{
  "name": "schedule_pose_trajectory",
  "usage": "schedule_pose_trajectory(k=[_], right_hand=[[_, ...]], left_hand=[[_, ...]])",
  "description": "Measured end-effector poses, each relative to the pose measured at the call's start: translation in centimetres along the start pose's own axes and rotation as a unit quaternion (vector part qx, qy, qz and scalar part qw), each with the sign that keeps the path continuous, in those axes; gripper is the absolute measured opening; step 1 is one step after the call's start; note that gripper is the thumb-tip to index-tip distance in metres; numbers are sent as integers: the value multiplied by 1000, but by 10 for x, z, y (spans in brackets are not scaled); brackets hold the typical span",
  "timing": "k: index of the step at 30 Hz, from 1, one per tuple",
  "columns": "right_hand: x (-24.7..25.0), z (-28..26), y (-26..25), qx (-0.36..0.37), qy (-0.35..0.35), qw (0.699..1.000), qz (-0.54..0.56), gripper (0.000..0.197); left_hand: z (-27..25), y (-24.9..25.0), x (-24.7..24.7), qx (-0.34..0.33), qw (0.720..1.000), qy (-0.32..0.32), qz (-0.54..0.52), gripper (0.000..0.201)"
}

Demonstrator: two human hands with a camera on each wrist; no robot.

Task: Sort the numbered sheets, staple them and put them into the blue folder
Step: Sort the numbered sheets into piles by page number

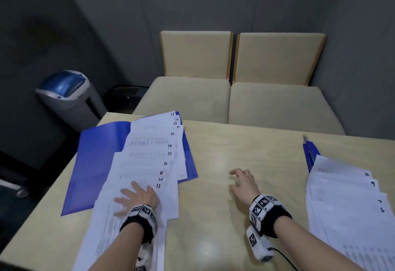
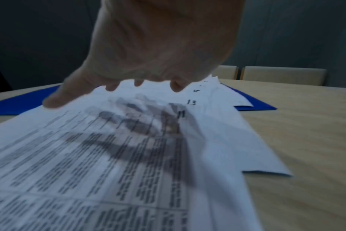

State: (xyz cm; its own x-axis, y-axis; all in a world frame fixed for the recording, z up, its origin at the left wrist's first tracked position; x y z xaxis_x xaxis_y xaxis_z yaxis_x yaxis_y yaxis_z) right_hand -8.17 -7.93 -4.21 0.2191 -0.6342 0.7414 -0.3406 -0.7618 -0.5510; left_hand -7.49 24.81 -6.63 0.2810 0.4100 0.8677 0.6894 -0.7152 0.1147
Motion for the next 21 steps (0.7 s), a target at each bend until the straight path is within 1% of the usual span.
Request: schedule_pose_trajectory(k=[1,3,5,6,7,8,10,12,14,16,17,18,20,21], right_hand=[[-12,0,-11,9,-12,1000,7,40],[-32,1,-29,21,-24,999,19,39],[-45,3,-41,24,-29,999,38,38],[-50,4,-46,22,-28,998,50,37],[-54,5,-50,17,-26,998,61,36],[-57,5,-53,13,-27,997,70,35],[-63,4,-58,6,-33,996,80,31],[-69,-4,-63,2,-40,995,92,25],[-77,-15,-68,-2,-47,993,105,18],[-88,-29,-73,-8,-66,993,94,16],[-94,-36,-75,-12,-80,994,79,20],[-101,-44,-77,-18,-96,993,61,28],[-115,-54,-81,-37,-129,991,24,49],[-121,-58,-83,-48,-139,989,17,58]], left_hand=[[11,-11,-9,4,999,-27,33,61],[32,-14,-24,-25,996,-53,62,62],[47,-3,-44,-54,994,-47,77,64],[36,8,-37,-70,993,-46,88,65],[24,18,-28,-83,992,-31,88,66],[13,27,-19,-91,991,-37,93,65],[-3,46,-3,-122,985,-45,113,55],[-6,55,8,-132,982,-46,126,49],[4,53,18,-140,986,-41,83,44],[22,41,37,-135,990,0,26,45],[37,31,45,-122,992,30,7,45],[51,19,53,-109,992,61,-12,45],[77,-6,64,-65,991,77,-83,49],[89,-17,65,-47,990,71,-114,55]])
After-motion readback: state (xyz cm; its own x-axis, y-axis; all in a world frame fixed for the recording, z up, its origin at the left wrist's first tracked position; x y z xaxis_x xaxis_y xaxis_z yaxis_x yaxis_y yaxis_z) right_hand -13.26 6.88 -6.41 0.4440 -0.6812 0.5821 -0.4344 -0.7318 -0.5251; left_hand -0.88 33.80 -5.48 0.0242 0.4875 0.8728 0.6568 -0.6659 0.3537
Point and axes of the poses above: each hand's wrist, its own z-axis towards the middle knuckle, its own x-axis out of the back of the hand, y = z × x, the point moved 4 cm from there along z, towards the middle knuckle, and after that the axes turned 1 degree about -x, right-handed, at the moved point
